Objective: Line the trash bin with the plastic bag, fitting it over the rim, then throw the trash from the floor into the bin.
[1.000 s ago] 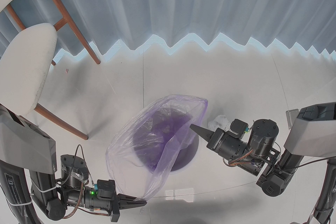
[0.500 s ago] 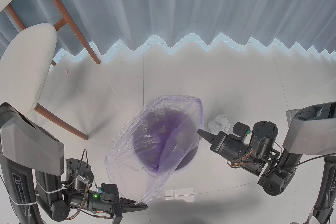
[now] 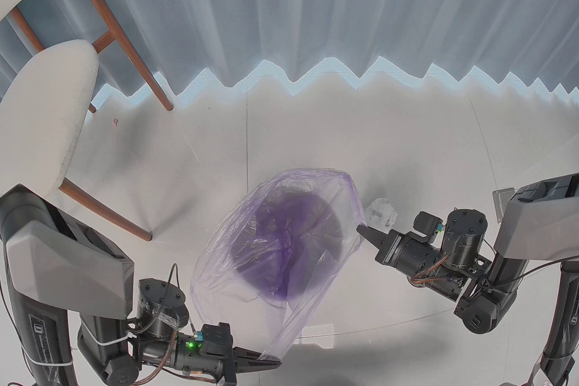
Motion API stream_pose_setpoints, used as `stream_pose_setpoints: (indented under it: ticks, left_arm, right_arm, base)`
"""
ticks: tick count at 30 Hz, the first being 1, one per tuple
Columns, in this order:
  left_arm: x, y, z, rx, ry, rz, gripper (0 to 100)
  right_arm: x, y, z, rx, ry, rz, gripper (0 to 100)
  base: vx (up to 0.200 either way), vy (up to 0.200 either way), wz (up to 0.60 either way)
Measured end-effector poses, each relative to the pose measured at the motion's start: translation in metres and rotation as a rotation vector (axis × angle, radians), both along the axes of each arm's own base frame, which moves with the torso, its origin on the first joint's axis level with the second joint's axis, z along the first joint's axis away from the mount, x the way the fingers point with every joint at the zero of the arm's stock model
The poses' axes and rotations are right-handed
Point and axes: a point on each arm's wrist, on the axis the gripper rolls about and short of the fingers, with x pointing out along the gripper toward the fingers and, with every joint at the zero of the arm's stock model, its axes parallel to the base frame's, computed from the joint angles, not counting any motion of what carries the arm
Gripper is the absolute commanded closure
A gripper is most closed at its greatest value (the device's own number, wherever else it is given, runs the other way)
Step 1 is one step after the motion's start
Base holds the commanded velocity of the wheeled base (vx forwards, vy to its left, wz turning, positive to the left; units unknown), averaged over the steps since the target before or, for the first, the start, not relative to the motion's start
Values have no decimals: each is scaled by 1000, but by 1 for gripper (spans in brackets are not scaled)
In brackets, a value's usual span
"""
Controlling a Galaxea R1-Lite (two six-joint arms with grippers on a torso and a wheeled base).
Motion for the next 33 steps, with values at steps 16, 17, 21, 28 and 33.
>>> stream_pose_setpoints:
  ticks: [16, 17, 21, 28, 33]
  left_arm:
    - [13, -47, -26, 66, -17, 65, 100]
    - [13, -49, -28, 77, -26, 78, 100]
    - [15, -62, -34, 108, -64, 121, 100]
    - [23, -81, -50, 127, -108, 157, 100]
    - [25, -87, -58, 144, -115, 176, 100]
  right_arm:
    - [6, -17, -8, -61, -1, -46, 100]
    - [7, -17, -10, -65, 1, -46, 100]
    - [11, -20, -17, -82, 12, -55, 100]
    - [26, -31, -30, -89, 20, -99, 100]
    - [31, -32, -41, -106, 34, -107, 100]
  base:
    - [0, 0, 0]
    - [0, 0, 0]
    - [0, 0, 0]
    - [0, 0, 0]
    - [0, 0, 0]
